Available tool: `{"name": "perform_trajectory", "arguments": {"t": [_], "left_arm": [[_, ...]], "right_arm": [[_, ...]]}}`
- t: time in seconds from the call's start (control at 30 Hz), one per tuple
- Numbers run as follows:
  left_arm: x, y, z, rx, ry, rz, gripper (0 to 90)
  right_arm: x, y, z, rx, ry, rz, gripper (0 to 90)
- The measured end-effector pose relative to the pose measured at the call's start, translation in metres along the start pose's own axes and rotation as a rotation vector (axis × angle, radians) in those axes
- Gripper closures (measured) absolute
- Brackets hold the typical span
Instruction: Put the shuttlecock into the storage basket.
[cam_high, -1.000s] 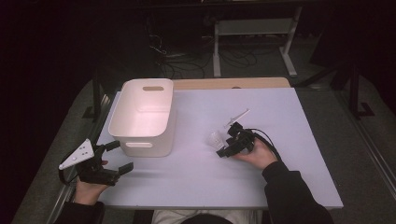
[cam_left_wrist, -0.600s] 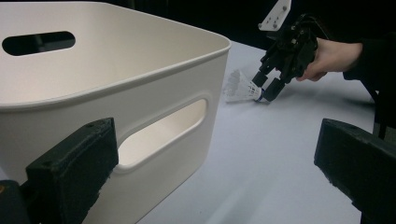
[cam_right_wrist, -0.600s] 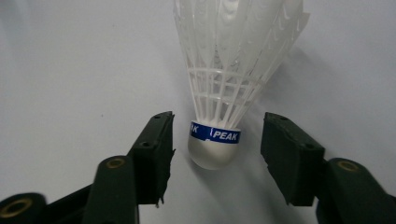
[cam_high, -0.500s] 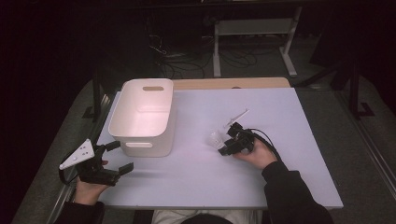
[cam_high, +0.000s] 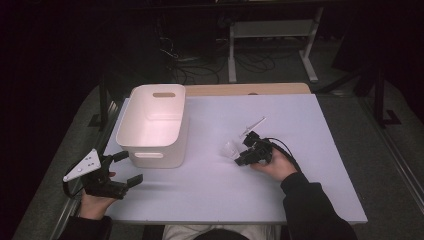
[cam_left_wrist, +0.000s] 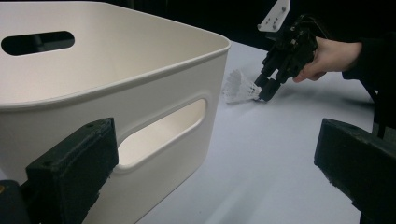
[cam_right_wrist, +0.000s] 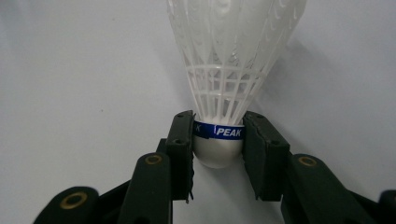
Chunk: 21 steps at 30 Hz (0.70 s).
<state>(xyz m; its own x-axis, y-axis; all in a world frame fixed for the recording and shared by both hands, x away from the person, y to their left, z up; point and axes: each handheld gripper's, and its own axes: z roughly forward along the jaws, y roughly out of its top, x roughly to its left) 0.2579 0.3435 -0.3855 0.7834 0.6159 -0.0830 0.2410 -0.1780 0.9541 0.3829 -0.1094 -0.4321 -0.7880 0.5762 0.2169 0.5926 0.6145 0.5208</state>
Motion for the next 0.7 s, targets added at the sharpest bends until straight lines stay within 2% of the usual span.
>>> {"name": "perform_trajectory", "arguments": {"t": [0.3,0.47,0.7], "left_arm": [[0.000,0.000,0.000,-0.001,-0.001,-0.001,0.0],[0.000,0.000,0.000,0.000,-0.001,0.000,0.0],[0.000,0.000,0.000,0.001,-0.002,0.000,0.0]], "right_arm": [[-0.003,0.001,-0.012,-0.018,0.021,-0.002,63.7],[-0.004,0.004,-0.020,-0.017,0.015,-0.013,63.8],[-0.005,0.010,-0.033,-0.043,0.018,-0.023,63.8]]}}
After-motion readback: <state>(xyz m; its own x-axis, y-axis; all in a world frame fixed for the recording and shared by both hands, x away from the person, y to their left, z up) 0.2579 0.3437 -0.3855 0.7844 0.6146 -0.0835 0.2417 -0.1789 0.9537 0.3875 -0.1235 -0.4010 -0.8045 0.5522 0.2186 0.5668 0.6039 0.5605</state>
